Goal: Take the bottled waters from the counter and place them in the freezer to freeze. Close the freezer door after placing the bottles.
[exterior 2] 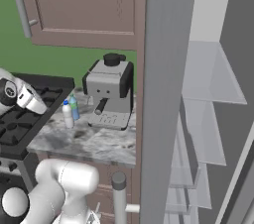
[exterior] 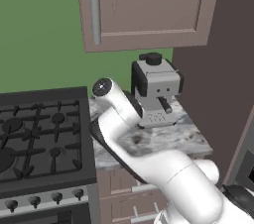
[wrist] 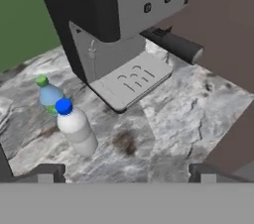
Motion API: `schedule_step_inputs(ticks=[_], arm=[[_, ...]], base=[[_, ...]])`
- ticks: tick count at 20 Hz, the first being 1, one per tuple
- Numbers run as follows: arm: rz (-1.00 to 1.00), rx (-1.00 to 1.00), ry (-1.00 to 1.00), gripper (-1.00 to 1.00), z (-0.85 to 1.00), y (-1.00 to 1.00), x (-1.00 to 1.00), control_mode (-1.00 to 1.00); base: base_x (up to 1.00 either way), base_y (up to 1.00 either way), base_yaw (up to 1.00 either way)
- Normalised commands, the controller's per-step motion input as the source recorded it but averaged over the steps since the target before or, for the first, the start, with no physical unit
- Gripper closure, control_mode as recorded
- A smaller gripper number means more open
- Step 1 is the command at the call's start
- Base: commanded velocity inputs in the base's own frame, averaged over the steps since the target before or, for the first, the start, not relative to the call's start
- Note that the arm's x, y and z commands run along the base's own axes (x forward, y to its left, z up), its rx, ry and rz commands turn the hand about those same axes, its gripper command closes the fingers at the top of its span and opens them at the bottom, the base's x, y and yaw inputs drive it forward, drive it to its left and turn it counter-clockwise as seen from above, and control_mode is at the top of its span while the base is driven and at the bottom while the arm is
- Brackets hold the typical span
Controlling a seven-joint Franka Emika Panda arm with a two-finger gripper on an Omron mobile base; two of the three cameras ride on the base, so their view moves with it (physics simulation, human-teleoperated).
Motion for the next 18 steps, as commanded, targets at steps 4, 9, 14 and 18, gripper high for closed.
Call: schedule_step_inputs(ticks=[4, 9, 14, 18], arm=[[-0.23, -0.01, -0.19, -1.0, -0.36, 0.59, 0.09, -1.0], [-0.13, -0.19, -0.12, -1.0, -0.5, 0.18, 0.38, -1.0], [-0.12, -0.2, -0.08, -1.0, -0.42, 0.0, 0.53, -1.0], [-0.15, -0.12, -0.01, -1.0, -0.31, 0.0, 0.42, -1.0]], base=[[0.0, 0.0, 0.0], [0.0, 0.0, 0.0], [0.0, 0.0, 0.0], [0.0, 0.0, 0.0]])
